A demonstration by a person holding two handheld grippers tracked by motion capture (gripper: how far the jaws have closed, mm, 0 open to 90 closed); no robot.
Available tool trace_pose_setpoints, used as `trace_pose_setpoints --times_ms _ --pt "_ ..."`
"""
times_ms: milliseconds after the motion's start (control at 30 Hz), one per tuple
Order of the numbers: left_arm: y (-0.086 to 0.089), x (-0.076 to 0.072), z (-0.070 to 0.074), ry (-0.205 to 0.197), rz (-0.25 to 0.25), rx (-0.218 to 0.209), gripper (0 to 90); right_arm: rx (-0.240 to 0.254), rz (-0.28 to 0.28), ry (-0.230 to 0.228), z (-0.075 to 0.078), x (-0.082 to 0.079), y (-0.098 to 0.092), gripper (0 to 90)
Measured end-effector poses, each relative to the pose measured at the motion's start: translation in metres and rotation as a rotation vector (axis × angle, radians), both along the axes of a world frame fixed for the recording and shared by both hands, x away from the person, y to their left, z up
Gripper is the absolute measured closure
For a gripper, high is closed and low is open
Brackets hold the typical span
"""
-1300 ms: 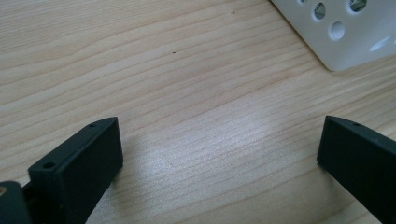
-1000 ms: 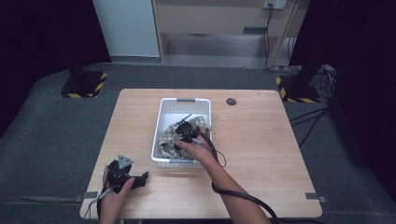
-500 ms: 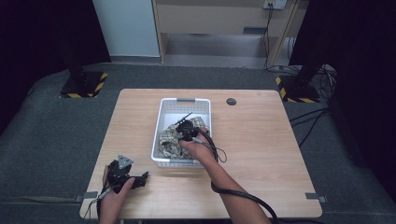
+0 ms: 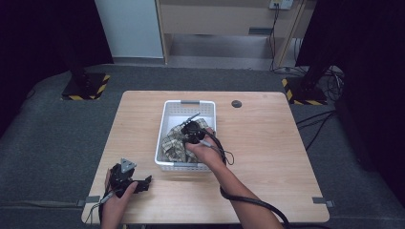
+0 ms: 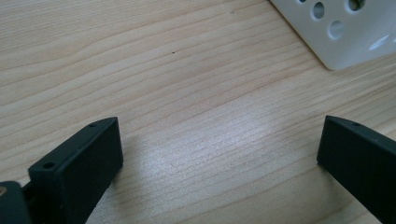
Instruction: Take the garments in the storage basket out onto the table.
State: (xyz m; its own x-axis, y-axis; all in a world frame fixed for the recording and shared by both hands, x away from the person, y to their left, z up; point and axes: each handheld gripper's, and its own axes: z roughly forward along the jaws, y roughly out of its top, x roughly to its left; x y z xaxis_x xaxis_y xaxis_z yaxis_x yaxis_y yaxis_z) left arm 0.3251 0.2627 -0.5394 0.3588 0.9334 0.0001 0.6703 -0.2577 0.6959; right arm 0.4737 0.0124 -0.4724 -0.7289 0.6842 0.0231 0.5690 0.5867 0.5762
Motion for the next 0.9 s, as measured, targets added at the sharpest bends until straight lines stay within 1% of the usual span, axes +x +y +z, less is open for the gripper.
trace_pose_setpoints --times_ms 300,533,667,733,800,900 --pt "0.000 0.000 0.000 0.000 0.000 0.000 0.0 0.054 0.027 -0.034 0.030 -0.011 -0.013 83.7" --pt "0.000 0.000 0.000 0.000 0.000 0.000 0.0 0.091 0.042 -0.081 0.056 -0.021 -0.027 83.7" --pt "0.000 0.000 0.000 0.000 0.000 0.001 0.0 0.105 0.044 -0.095 0.067 -0.025 -0.037 83.7" --pt "0.000 0.000 0.000 0.000 0.000 0.000 0.0 0.112 0.046 -0.110 0.072 -0.025 -0.042 83.7" --pt "0.000 0.000 0.000 0.000 0.000 0.000 0.0 0.128 0.039 -0.114 0.077 -0.027 -0.048 83.8" --pt "0.000 0.000 0.000 0.000 0.000 0.000 0.0 0.138 0.037 -0.125 0.084 -0.029 -0.056 83.7"
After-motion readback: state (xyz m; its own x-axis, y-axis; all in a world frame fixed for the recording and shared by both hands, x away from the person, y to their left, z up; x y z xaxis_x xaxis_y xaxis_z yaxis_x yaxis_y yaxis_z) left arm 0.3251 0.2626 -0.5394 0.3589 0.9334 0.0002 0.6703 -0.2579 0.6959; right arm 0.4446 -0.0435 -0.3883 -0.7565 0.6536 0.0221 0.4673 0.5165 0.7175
